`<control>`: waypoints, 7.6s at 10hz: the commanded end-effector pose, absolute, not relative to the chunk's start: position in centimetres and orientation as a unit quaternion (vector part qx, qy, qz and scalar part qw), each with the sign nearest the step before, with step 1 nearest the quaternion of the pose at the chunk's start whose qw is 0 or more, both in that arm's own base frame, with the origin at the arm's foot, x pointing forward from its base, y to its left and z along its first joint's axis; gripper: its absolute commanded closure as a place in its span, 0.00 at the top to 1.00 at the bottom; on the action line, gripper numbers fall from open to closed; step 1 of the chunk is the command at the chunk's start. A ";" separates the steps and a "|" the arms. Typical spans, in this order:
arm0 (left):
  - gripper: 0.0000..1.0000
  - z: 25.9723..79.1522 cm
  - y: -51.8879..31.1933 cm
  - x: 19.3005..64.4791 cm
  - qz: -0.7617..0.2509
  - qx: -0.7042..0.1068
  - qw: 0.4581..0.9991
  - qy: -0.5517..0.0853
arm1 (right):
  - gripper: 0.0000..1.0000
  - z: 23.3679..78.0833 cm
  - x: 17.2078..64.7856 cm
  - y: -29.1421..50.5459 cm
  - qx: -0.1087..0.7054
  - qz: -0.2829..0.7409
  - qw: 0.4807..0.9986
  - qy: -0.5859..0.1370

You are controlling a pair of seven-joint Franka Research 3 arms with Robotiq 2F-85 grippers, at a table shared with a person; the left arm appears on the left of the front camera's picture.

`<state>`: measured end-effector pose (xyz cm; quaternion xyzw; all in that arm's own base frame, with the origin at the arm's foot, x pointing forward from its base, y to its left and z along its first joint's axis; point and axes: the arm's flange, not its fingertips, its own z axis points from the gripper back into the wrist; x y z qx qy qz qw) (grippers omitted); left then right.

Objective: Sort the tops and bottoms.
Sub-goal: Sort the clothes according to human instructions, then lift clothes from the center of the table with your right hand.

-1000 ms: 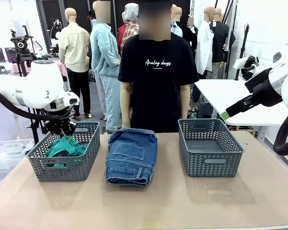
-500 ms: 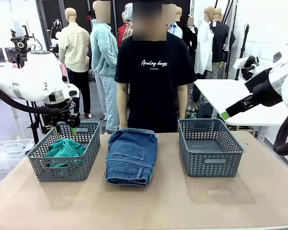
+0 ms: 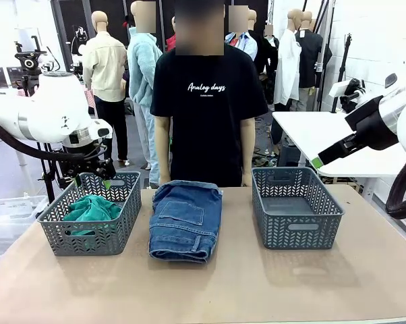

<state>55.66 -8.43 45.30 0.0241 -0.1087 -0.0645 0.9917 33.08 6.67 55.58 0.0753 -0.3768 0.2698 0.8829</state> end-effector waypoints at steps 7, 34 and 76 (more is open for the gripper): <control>1.00 45.4 -8.3 55.8 -0.065 0.025 0.991 -0.115 | 1.00 55.5 33.1 6.7 0.082 0.269 0.883 -0.375; 1.00 58.4 -18.5 43.7 -0.362 -0.094 0.903 -0.211 | 1.00 55.5 33.1 6.7 0.082 0.269 0.883 -0.375; 1.00 60.1 -19.2 43.5 -0.356 -0.061 0.902 -0.235 | 1.00 39.1 53.9 33.9 0.099 0.025 0.990 -0.097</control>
